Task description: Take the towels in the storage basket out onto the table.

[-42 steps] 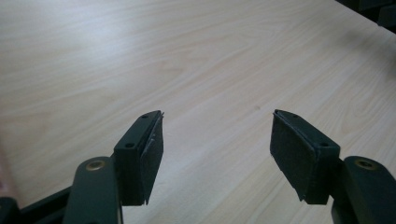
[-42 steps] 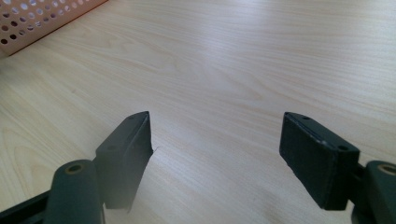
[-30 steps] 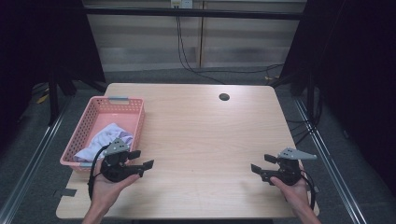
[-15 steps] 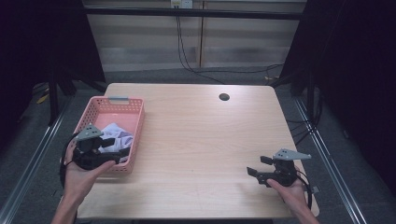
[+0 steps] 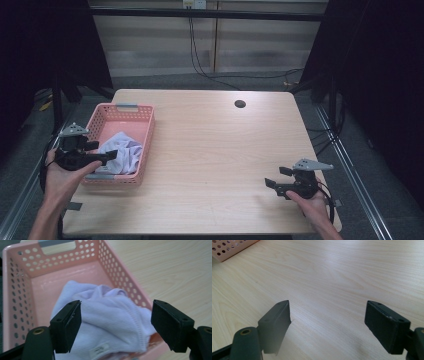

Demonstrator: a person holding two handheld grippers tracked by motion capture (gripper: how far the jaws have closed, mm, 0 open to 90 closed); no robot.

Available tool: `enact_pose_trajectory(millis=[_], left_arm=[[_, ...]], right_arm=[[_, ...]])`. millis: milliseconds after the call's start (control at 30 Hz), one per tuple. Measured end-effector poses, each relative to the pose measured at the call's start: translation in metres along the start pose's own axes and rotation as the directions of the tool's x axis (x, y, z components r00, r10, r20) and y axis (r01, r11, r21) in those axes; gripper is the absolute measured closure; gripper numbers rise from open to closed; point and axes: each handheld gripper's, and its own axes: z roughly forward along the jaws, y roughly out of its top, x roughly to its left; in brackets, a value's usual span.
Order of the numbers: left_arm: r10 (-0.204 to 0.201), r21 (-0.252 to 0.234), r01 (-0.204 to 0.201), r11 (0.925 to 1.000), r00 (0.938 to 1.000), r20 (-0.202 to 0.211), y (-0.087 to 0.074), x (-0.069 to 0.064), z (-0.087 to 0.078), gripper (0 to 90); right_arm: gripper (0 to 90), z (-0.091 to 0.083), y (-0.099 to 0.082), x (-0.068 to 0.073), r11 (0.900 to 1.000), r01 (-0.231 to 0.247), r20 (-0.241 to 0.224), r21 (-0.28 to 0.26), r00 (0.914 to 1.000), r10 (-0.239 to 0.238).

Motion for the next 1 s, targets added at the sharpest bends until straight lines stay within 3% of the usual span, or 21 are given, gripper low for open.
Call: enact_pose_trajectory(millis=[33,100,200,400,567,633,700,800,833,933,1000], left_arm=[[0.019,0.025,-0.018,0.9995,0.9993,-0.032,0.0,0.005,0.004,23.8],[-0.023,0.031,0.024,0.9992,0.9996,-0.017,-0.003,0.012,0.012,22.5],[-0.012,0.07,0.013,0.9974,0.9998,-0.013,-0.002,0.019,0.024,21.4],[-0.056,0.105,0.052,0.9931,0.9978,0.035,0.002,0.029,0.043,18.2],[-0.067,0.18,0.059,0.9818,0.9971,0.037,0.0,0.032,0.064,16.0],[-0.056,0.253,0.052,0.966,0.9984,0.008,-0.001,0.036,0.072,14.4],[-0.098,0.3,0.085,0.9501,0.9948,0.028,-0.002,0.043,0.08,12.3],[-0.126,0.378,0.119,0.9179,0.992,-0.005,-0.003,0.048,0.09,2.2],[-0.132,0.386,0.126,0.9138,0.9912,-0.012,-0.003,0.047,0.092,0.2],[-0.101,0.429,0.091,0.8989,0.9949,0.001,0.001,0.046,0.098,0.1],[-0.121,0.466,0.103,0.8787,0.9926,0.008,0.001,0.047,0.104,0.0]], right_arm=[[20.3,0.0,0.0,0.0,1.0,0.003,0.0,0.002,1.0,-0.003],[20.5,0.001,0.0,0.0,1.0,0.004,-0.004,0.001,1.0,-0.004],[20.4,0.003,0.0,0.0,1.0,0.003,-0.004,0.009,1.0,-0.003],[20.5,0.005,0.0,-0.001,0.9998,-0.008,-0.014,0.018,0.9999,0.008],[20.5,0.006,0.0,-0.001,0.9997,-0.01,-0.018,0.023,0.9998,0.01],[20.5,0.006,0.0,-0.001,0.9997,-0.01,-0.017,0.024,0.9998,0.01],[20.4,0.006,0.0,-0.002,0.9996,-0.015,-0.016,0.024,0.9998,0.015],[20.5,0.006,0.001,-0.002,0.9996,-0.014,-0.014,0.025,0.9998,0.015],[20.4,0.006,0.0,-0.002,0.9996,-0.016,-0.017,0.024,0.9997,0.017],[20.4,0.006,0.0,-0.002,0.9996,-0.013,-0.018,0.026,0.9997,0.013],[20.4,0.007,0.001,-0.001,0.9994,-0.013,-0.021,0.032,0.9997,0.014]])
